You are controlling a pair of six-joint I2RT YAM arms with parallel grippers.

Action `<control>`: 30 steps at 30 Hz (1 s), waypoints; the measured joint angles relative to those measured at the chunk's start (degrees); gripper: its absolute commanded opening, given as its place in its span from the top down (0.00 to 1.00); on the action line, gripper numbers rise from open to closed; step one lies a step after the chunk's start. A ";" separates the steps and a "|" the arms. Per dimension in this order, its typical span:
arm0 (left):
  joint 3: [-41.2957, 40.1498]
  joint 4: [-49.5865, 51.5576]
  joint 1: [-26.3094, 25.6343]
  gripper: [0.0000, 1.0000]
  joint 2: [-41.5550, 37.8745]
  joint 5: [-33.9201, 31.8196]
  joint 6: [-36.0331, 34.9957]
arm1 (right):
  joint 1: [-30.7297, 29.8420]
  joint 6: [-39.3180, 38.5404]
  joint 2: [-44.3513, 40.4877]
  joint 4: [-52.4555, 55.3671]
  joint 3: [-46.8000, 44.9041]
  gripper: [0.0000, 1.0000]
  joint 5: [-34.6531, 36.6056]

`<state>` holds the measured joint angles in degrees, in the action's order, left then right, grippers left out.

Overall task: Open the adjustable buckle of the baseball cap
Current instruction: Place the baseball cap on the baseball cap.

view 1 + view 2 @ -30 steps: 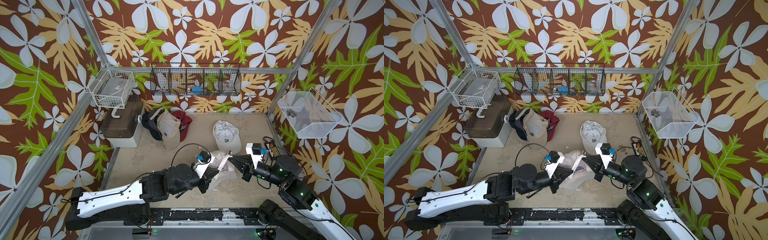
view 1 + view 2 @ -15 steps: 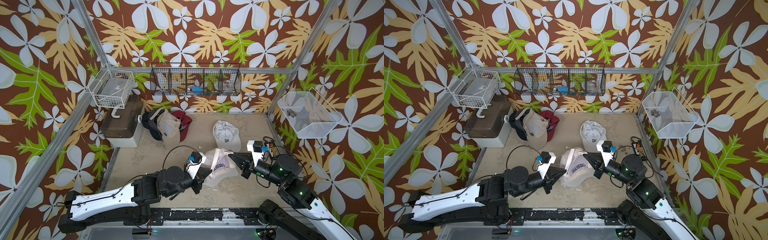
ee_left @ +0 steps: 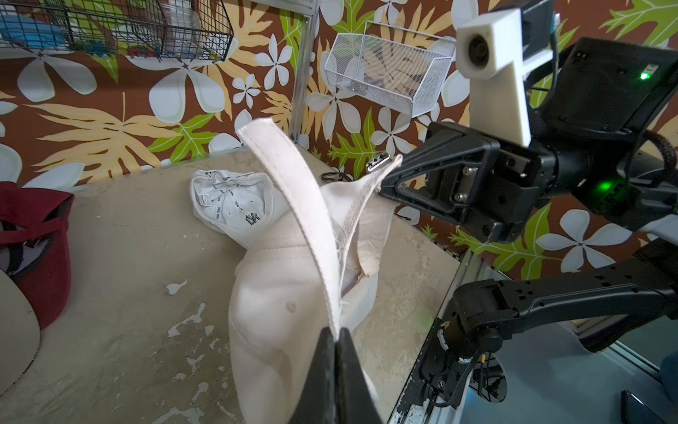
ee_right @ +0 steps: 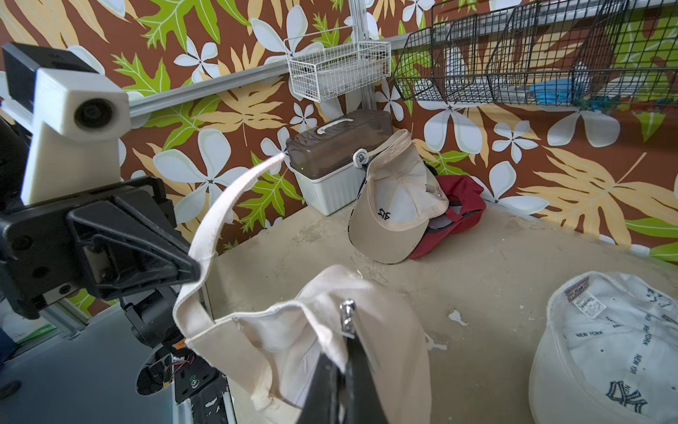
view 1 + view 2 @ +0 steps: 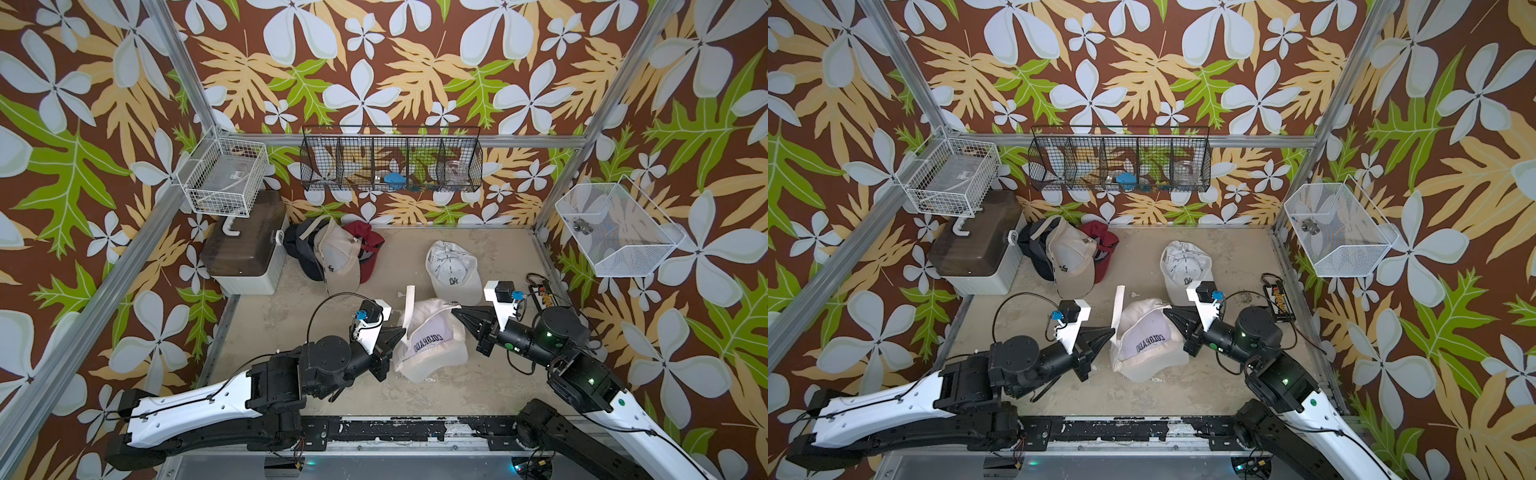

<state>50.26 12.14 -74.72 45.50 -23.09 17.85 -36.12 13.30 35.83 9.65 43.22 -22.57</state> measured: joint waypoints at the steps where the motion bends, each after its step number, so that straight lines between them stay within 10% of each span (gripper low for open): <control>1: 0.00 0.00 0.96 1.00 0.02 0.07 -0.15 | 0.00 0.04 0.17 0.13 -0.33 0.78 0.00; 9: -0.17 -1.90 15.02 1.00 4.22 7.17 -1.60 | 0.00 0.02 0.00 1.57 -3.19 0.51 0.46; 22: 4.24 -5.09 37.40 1.00 17.11 21.49 -5.09 | 0.04 1.18 -6.49 3.19 -8.31 0.48 3.34; 30: 23.47 -3.85 53.90 1.00 30.62 28.52 -8.17 | 0.04 1.73 -8.66 3.91 -9.35 0.47 4.44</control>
<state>73.73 8.29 -20.82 76.12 5.43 9.67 -36.07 15.03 27.18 13.56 33.87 -18.13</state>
